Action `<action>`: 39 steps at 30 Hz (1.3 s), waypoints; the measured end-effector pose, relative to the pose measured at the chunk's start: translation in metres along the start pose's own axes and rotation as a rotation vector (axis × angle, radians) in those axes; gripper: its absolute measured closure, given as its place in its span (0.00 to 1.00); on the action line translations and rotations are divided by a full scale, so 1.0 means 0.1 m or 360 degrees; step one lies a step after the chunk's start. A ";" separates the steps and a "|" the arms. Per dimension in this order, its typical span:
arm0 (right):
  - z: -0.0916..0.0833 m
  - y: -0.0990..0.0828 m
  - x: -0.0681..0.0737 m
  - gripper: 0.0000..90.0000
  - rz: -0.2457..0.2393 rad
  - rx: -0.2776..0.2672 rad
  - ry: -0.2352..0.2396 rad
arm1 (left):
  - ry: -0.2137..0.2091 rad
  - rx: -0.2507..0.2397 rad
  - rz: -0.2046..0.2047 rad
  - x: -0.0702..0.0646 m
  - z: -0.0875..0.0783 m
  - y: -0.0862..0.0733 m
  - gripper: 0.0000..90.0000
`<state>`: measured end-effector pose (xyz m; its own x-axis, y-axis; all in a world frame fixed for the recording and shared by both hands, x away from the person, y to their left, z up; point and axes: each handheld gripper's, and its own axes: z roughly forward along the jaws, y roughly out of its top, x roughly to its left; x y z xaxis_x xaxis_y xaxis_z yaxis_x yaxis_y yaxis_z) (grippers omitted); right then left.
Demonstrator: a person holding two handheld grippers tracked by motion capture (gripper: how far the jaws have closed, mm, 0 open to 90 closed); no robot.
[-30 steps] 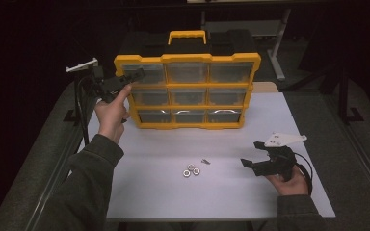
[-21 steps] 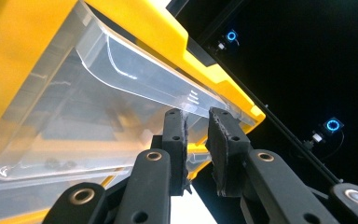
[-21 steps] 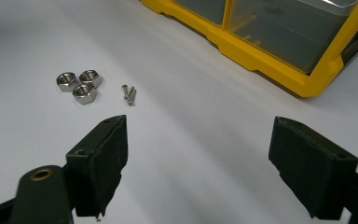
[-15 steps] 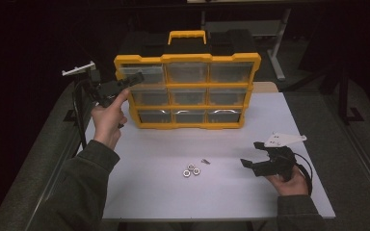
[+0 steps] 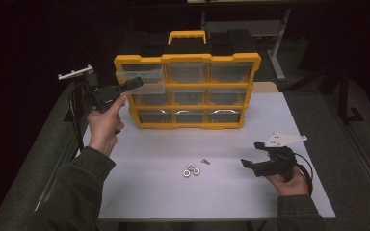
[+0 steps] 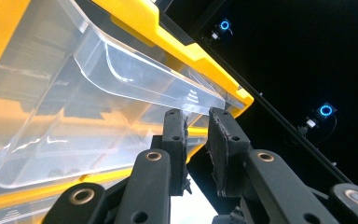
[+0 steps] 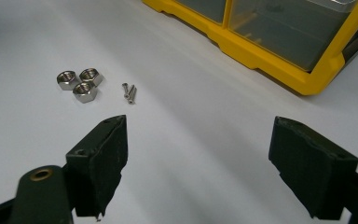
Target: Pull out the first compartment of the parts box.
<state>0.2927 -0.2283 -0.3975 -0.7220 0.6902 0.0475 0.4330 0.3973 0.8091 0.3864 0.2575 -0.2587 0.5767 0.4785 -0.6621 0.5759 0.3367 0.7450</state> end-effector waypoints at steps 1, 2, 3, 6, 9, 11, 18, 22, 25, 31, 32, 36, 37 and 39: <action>0.00 0.00 0.00 0.21 0.0001 0.0001 0.0001 | -0.0006 0.0003 0.0012 -0.01 -0.01 -0.01 0.85; 0.01 0.00 0.00 0.21 0.0000 0.0001 0.0005 | -0.0006 0.0003 0.0012 -0.01 -0.01 -0.01 0.85; 0.01 0.00 0.00 0.21 0.0000 0.0001 0.0005 | -0.0017 0.0011 0.0024 -0.01 -0.02 -0.02 0.85; 0.01 0.00 0.01 0.20 0.0003 0.0007 0.0003 | -0.0026 0.0063 0.0069 -0.01 -0.02 -0.02 0.84; 0.01 0.00 0.01 0.20 -0.0004 0.0003 0.0004 | 0.0007 0.0151 0.0229 -0.08 -0.08 0.00 0.79; 0.01 0.00 0.00 0.20 0.0000 0.0009 0.0006 | 0.0011 0.0228 0.0353 -0.13 -0.10 0.03 0.77; 0.00 -0.01 0.00 0.20 -0.0014 0.0014 0.0005 | -0.0018 0.0456 0.0828 -0.36 -0.13 0.28 0.73; 0.01 -0.02 -0.03 0.20 -0.0003 0.0019 0.0011 | 0.0009 0.0559 0.1011 -0.44 -0.11 0.45 0.70; 0.01 -0.03 -0.03 0.20 -0.0002 0.0026 0.0020 | 0.0002 0.0582 0.1095 -0.48 -0.08 0.59 0.66; 0.02 -0.03 -0.04 0.20 -0.0015 0.0033 0.0026 | 0.0040 0.0781 0.1258 -0.47 0.07 0.73 0.62; 0.02 -0.03 -0.04 0.20 -0.0017 0.0035 0.0029 | 0.0063 0.0809 0.1303 -0.47 0.10 0.73 0.61; 0.02 -0.03 -0.03 0.20 -0.0019 0.0038 0.0038 | 0.0101 0.0871 0.1340 -0.43 0.19 0.74 0.60; 0.03 -0.03 -0.03 0.20 -0.0025 0.0038 0.0039 | 0.0108 0.0880 0.1348 -0.42 0.20 0.74 0.60; 0.03 -0.03 -0.03 0.20 -0.0030 0.0036 0.0042 | 0.0122 0.0905 0.1360 -0.39 0.24 0.74 0.60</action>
<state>0.2952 -0.2300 -0.4014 -0.7442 0.6663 0.0480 0.4309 0.4239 0.7967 0.4198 0.2443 -0.1795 0.8954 0.4355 0.0929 0.1912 -0.5645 0.8030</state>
